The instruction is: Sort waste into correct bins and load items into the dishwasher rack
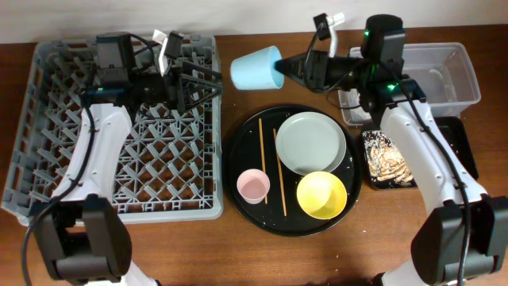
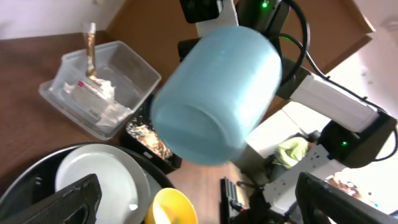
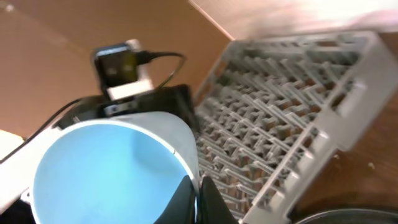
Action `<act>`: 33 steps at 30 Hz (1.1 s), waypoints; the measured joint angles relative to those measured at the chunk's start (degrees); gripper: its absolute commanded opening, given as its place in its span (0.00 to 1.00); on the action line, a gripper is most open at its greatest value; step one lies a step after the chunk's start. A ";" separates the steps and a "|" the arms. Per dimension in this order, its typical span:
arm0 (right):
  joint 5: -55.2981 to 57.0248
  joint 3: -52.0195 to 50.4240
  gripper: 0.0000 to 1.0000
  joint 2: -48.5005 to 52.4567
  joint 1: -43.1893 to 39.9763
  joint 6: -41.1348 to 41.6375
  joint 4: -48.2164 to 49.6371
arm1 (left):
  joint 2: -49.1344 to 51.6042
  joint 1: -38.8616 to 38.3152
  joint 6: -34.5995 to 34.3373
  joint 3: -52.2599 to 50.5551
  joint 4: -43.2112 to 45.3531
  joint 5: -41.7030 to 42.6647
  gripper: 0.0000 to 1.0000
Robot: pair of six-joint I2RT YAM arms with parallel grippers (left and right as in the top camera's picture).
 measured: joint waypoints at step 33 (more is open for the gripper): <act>19.06 0.02 0.99 2.75 2.16 -7.69 -19.93 | -7.34 5.60 -3.39 2.56 -23.74 -48.92 0.53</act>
